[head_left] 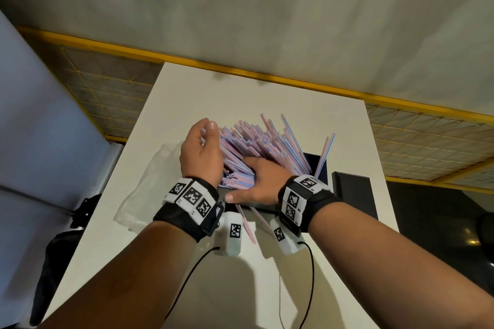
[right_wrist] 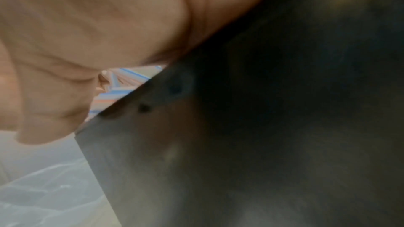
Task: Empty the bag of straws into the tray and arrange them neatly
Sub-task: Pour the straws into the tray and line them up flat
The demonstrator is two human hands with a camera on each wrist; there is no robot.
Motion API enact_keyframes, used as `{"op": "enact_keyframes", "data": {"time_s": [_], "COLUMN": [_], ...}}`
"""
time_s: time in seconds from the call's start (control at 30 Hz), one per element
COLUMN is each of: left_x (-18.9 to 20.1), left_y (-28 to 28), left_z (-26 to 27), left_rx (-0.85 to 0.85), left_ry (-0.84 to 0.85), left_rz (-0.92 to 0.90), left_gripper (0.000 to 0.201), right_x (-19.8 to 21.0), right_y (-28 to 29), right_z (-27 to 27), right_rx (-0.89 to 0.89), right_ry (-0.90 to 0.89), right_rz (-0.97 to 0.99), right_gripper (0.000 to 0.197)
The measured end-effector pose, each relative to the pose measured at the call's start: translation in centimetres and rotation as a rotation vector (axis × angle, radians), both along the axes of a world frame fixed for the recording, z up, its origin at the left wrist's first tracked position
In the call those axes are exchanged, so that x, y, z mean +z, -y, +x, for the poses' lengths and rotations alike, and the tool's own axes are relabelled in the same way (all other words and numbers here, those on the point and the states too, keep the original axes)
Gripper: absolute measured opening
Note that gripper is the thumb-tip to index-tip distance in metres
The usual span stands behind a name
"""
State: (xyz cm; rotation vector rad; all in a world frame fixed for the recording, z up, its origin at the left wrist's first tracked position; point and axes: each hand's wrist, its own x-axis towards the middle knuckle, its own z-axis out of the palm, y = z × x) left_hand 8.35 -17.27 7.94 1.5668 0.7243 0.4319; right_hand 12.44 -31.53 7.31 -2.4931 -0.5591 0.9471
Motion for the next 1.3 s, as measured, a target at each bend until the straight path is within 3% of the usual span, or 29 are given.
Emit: {"op": "enact_keyframes", "data": {"time_s": [0.07,0.17,0.27,0.33,0.37,0.47,0.6,0.73,0.87,1.0,1.17,1.3], "left_x": [-0.5,-1.1,-1.4,-1.6,-1.6,-1.5,-1.2,-1.3,-0.8,-0.4,-0.3,-0.2], "left_y": [0.0,-0.1,-0.3,-0.4,-0.6,-0.9,-1.2,-1.6,-1.4,-1.2,-1.0,-0.8], "left_z": [-0.2,-0.6,-1.1,-1.2,-1.3,-1.7,-1.8,-1.8,-1.7,-1.6,-1.4,-1.6], "left_rx": [-0.006,-0.084,-0.133,-0.150,-0.164,-0.221,-0.253,-0.308,-0.292,-0.244,-0.207,-0.129], "left_ry": [0.019,-0.041,-0.094,-0.134,-0.166,-0.299,-0.393,-0.393,-0.368,-0.341,-0.241,-0.168], "left_rz": [-0.071,-0.060,-0.086,-0.063,-0.006,0.215,0.363,0.428,0.500,0.433,0.470,0.480], "left_gripper": [0.063,0.098,0.112,0.104,0.097,0.081,0.047,0.032,0.031,0.017,0.041,0.054], "right_x": [0.4,1.1,0.7,0.2,-0.1,0.1,0.6,0.4,0.3,1.1,1.2,1.2], "right_y": [-0.1,-0.2,-0.2,-0.3,-0.2,-0.3,0.2,0.6,1.1,1.5,1.6,1.5], "right_z": [0.1,0.2,0.2,-0.1,-0.3,-0.5,-0.9,-1.8,-2.5,-3.1,-3.9,-4.3], "right_rx": [0.008,0.002,0.083,0.111,0.115,0.156,0.199,0.195,0.204,0.186,0.209,0.189], "right_ry": [0.009,-0.006,-0.006,0.032,0.040,0.079,0.203,0.338,0.373,0.431,0.304,0.383], "right_rz": [-0.055,-0.189,-0.214,-0.152,-0.133,-0.208,-0.249,-0.117,-0.240,-0.174,-0.231,-0.119], "right_gripper": [0.063,0.068,0.082,0.111,0.114,0.082,0.079,0.062,0.059,0.052,0.055,0.060]}}
